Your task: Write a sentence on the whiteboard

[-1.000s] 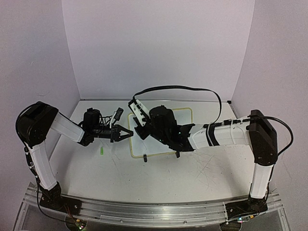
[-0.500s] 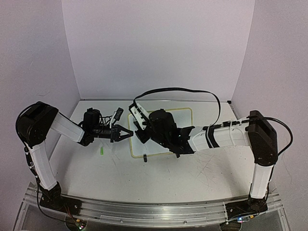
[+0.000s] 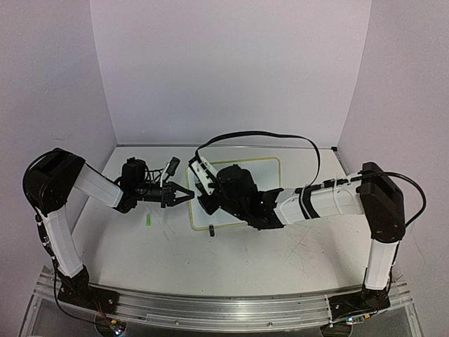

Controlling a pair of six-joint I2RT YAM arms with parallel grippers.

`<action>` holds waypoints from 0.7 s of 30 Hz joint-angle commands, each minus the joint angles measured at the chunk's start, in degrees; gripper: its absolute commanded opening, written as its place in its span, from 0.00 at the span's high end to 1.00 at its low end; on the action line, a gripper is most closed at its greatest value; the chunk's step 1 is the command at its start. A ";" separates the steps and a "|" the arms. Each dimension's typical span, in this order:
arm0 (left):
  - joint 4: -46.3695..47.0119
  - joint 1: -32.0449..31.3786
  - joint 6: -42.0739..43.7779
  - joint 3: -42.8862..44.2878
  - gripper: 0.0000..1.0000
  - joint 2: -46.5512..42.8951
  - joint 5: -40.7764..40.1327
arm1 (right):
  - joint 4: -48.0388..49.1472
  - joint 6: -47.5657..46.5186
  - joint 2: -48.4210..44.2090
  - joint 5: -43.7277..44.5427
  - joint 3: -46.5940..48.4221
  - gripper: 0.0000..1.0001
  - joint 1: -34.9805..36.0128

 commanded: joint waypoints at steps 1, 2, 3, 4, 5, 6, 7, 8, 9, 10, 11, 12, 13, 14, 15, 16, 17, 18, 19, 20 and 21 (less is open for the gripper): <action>1.04 0.06 1.05 -0.47 1.00 -1.43 -2.20 | 0.59 1.42 -0.10 0.33 -0.86 1.00 0.11; 1.06 0.08 1.05 -0.48 1.00 -1.46 -2.15 | 0.58 1.42 -0.10 0.39 -0.85 1.00 0.12; 1.06 0.08 1.05 -0.50 1.00 -1.45 -2.17 | 0.60 1.35 -0.10 0.48 -0.66 1.00 0.08; 1.05 0.08 1.05 -0.47 1.00 -1.43 -2.21 | 0.61 1.21 -0.06 0.49 -0.35 1.00 0.09; 1.00 0.08 1.06 -0.43 1.00 -1.39 -2.19 | 0.61 0.98 0.01 0.43 0.13 1.00 0.09; 0.99 0.08 1.06 -0.44 1.00 -1.31 -2.17 | 0.61 0.76 0.06 0.31 0.65 1.00 0.08; 1.00 0.08 1.05 -0.40 1.00 -1.24 -2.20 | 0.61 0.66 -0.01 0.00 1.12 1.00 0.08; 0.97 0.08 1.05 -0.34 1.00 -1.18 -2.21 | 0.61 0.61 -0.17 -0.39 1.56 1.00 0.07; 0.94 0.07 1.05 -0.31 1.00 -1.12 -2.22 | 0.77 0.72 -0.87 -0.91 1.86 1.00 0.14; 0.93 0.06 1.05 -0.41 1.00 -1.08 -2.33 | 1.26 1.06 -1.81 -1.29 1.73 1.00 0.18; 0.96 0.08 1.05 -0.45 1.00 -1.07 -2.42 | 1.81 1.61 -2.98 -1.59 1.38 1.00 0.23; 0.94 0.08 1.05 -0.41 1.00 -1.04 -2.43 | 2.42 2.19 -4.34 -1.85 0.76 1.00 0.21; 0.94 0.08 1.05 -0.40 1.00 -1.00 -2.37 | 3.10 2.65 -5.70 -2.14 0.09 1.00 0.22; 0.94 0.07 1.06 -0.43 1.00 -0.98 -2.36 | 3.63 2.95 -7.08 -2.49 -0.72 1.00 0.23; 0.94 0.08 1.14 -0.44 1.00 -0.92 -2.40 | 4.18 3.15 -8.13 -2.81 -1.66 1.00 0.23; 0.94 0.06 1.10 -0.34 1.00 -0.82 -2.29 | 4.48 3.42 -8.87 -2.97 -2.13 1.00 0.23; 0.90 0.06 1.06 -0.25 1.00 -0.73 -2.26 | 4.53 3.57 -9.12 -2.81 -2.21 1.00 0.23; 0.88 0.07 1.05 -0.23 1.00 -0.70 -2.29 | 4.36 3.45 -8.98 -2.47 -2.06 1.00 0.23; 0.90 0.07 1.05 -0.25 1.00 -0.72 -2.26 | 4.06 3.04 -8.45 -2.10 -1.75 1.00 0.22; 0.88 0.06 1.05 -0.23 1.00 -0.74 -2.15 | 3.75 2.64 -7.56 -1.79 -1.29 1.00 0.20; 0.84 0.06 1.05 -0.21 1.00 -0.77 -2.13 | 3.58 2.37 -6.94 -1.79 -0.80 1.00 0.19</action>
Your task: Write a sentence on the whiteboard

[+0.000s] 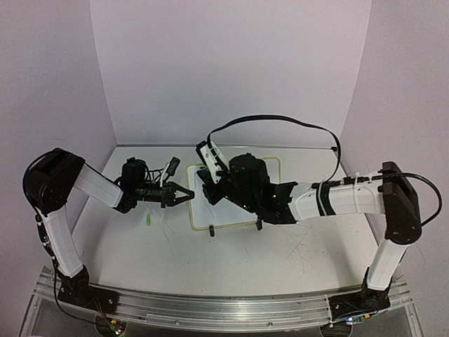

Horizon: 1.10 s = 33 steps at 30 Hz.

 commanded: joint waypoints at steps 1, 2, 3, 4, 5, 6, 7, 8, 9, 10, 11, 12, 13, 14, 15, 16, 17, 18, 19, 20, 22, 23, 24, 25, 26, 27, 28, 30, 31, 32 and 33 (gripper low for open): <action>0.85 0.07 1.02 -0.23 1.00 -0.85 -2.24 | 2.14 0.16 -0.20 0.22 1.73 1.00 0.02; 0.88 0.06 1.02 -0.30 1.00 -0.98 -2.25 | 2.12 0.08 0.32 0.15 2.16 1.00 0.03; 0.87 0.05 1.02 -0.40 1.00 -1.08 -2.25 | 2.07 -0.05 0.92 0.33 2.64 1.00 0.02; 0.87 0.03 1.02 -0.54 1.00 -1.20 -2.28 | 1.99 -0.32 1.44 0.55 3.33 1.00 -0.01; 0.83 0.06 1.03 -0.59 1.00 -1.24 -2.29 | 1.93 -0.43 1.83 0.76 3.73 1.00 0.01; 0.79 0.05 1.03 -0.60 1.00 -1.25 -2.30 | 1.86 -0.49 2.09 0.89 3.96 1.00 0.03; 0.77 0.01 1.03 -0.59 1.00 -1.25 -2.33 | 1.76 -0.55 2.26 0.96 4.10 1.00 0.03; 0.79 0.05 1.06 -0.59 1.00 -1.25 -2.32 | 1.49 -0.56 2.45 1.21 4.29 1.00 0.03; 0.81 0.07 1.10 -0.55 1.00 -1.25 -2.34 | 1.21 -0.56 2.79 1.47 4.58 1.00 0.02; 0.75 0.07 1.11 -0.52 1.00 -1.25 -2.31 | 0.82 -0.56 3.04 1.50 4.73 1.00 -0.04; 0.70 0.08 1.11 -0.48 1.00 -1.21 -2.27 | 0.51 -0.56 3.28 1.49 4.91 1.00 -0.07; 0.69 0.05 1.11 -0.44 1.00 -1.17 -2.22 | 0.38 -0.64 3.46 1.64 5.08 1.00 -0.07; 0.68 0.02 1.12 -0.40 1.00 -1.17 -2.16 | 0.33 -0.71 3.60 1.89 5.15 1.00 -0.13; 0.68 0.01 1.13 -0.40 1.00 -1.18 -2.15 | 0.27 -0.70 3.71 2.04 5.18 1.00 -0.22; 0.69 0.02 1.12 -0.45 1.00 -1.21 -2.19 | 0.20 -0.66 3.82 2.04 5.26 1.00 -0.31; 0.69 0.03 1.11 -0.49 1.00 -1.24 -2.24 | 0.13 -0.61 3.94 2.05 5.35 1.00 -0.40; 0.70 0.05 1.11 -0.49 1.00 -1.25 -2.22 | -0.04 -0.57 4.08 1.97 5.49 1.00 -0.49; 0.71 0.05 1.11 -0.47 1.00 -1.21 -2.20 | -0.27 -0.56 4.33 1.84 5.76 1.00 -0.51; 0.69 0.07 1.11 -0.49 1.00 -1.23 -2.23 | -0.57 -0.65 4.53 1.80 5.92 1.00 -0.52; 0.68 0.08 1.11 -0.51 1.00 -1.25 -2.25 | -0.82 -0.72 4.70 1.75 6.05 1.00 -0.54; 0.72 0.07 1.13 -0.49 1.00 -1.23 -2.23 | -0.94 -0.73 4.77 1.64 6.06 1.00 -0.55; 0.69 0.08 1.17 -0.48 1.00 -1.18 -2.23 | -1.04 -0.71 4.87 1.71 6.15 1.00 -0.59; 0.66 0.07 1.17 -0.47 1.00 -1.11 -2.21 | -1.18 -0.65 4.96 1.84 6.29 1.00 -0.62; 0.63 0.07 1.12 -0.41 1.00 -1.08 -2.22 | -1.26 -0.65 4.96 2.01 6.21 1.00 -0.64; 0.59 0.06 1.11 -0.39 1.00 -1.08 -2.16 | -1.28 -0.62 4.90 2.16 6.07 1.00 -0.66; 0.57 0.07 1.13 -0.35 1.00 -1.08 -2.12 | -1.28 -0.58 4.81 2.25 5.90 1.00 -0.63; 0.59 0.07 1.14 -0.32 1.00 -1.06 -2.14 | -1.30 -0.56 4.70 2.29 5.76 1.00 -0.62; 0.57 0.07 1.20 -0.32 1.00 -0.99 -2.12 | -1.36 -0.60 4.66 2.46 5.71 1.00 -0.67; 0.57 0.07 1.19 -0.31 1.00 -0.99 -2.15 | -1.37 -0.65 4.74 2.46 5.65 1.00 -0.61; 0.63 0.06 1.19 -0.31 1.00 -0.99 -2.12 | -1.37 -0.70 4.82 2.38 5.70 1.00 -0.66; 0.62 0.04 1.19 -0.30 1.00 -1.01 -2.11 | -1.37 -0.73 4.90 2.15 5.76 1.00 -0.67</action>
